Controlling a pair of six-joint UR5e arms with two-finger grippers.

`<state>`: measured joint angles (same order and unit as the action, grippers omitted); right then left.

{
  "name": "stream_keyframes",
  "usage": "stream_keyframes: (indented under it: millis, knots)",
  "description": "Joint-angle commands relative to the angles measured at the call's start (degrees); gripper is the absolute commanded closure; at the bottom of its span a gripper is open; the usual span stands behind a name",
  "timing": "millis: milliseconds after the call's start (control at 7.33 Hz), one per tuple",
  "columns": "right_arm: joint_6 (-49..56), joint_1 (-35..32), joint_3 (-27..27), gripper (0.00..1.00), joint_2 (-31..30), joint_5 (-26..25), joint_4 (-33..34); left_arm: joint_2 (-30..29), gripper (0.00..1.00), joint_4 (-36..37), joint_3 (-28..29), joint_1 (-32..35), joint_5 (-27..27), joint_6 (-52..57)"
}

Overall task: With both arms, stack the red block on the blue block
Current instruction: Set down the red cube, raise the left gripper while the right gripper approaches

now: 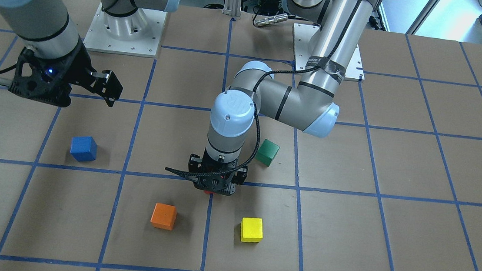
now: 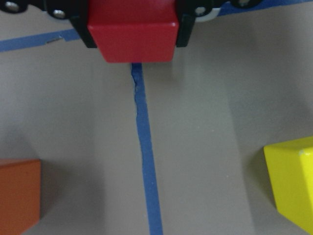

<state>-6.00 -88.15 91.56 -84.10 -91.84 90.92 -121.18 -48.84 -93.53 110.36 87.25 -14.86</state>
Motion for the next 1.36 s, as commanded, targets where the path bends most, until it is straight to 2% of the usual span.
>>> stream_keyframes:
  millis: [0, 136, 273, 409, 545, 682, 818, 1091, 1227]
  knots:
    - [0.46, -0.09, -0.06, 0.0, 2.53, 0.26, 3.44, 3.3, 0.0, -2.38, 0.45, -1.89, -0.06, 0.17]
    - [0.02, -0.79, -0.32, 0.0, 3.49, 0.61, 7.21, 7.14, 0.0, -7.19, 1.15, -3.64, -0.06, 0.79]
    - [0.19, -1.14, -0.41, 0.0, 4.37, 1.92, 7.34, 10.84, 0.0, -14.11, 1.59, -6.79, 0.02, 7.49]
    - [0.11, -1.32, -0.33, 0.0, 5.25, 6.63, 8.99, 14.18, 0.0, -18.88, 1.59, -10.05, 0.11, 13.91]
    - [0.02, -2.37, -0.33, 0.0, 6.74, 8.85, 12.49, 17.95, 0.0, -23.54, 1.86, -13.21, -0.06, 17.54]
    - [-0.68, -5.6, -0.41, 0.0, 9.1, 8.87, 14.96, 21.91, 0.0, -29.67, 1.68, -15.33, 0.11, 22.45]
    - [-2.77, -8.41, -0.59, 0.0, 10.52, 8.87, 20.55, 25.17, 0.0, -34.43, 1.6, -18.57, -0.41, 24.33]
    - [-4.46, -11.07, -0.33, 0.0, 12.81, 8.87, 21.67, 30.36, 0.0, -36.23, 1.77, -20.71, 0.11, 24.88]
    - [-4.72, -13.25, -0.41, 0.0, 14.47, 8.87, 26.1, 31.08, 0.0, -36.59, 2.21, -20.71, 0.46, 24.88]
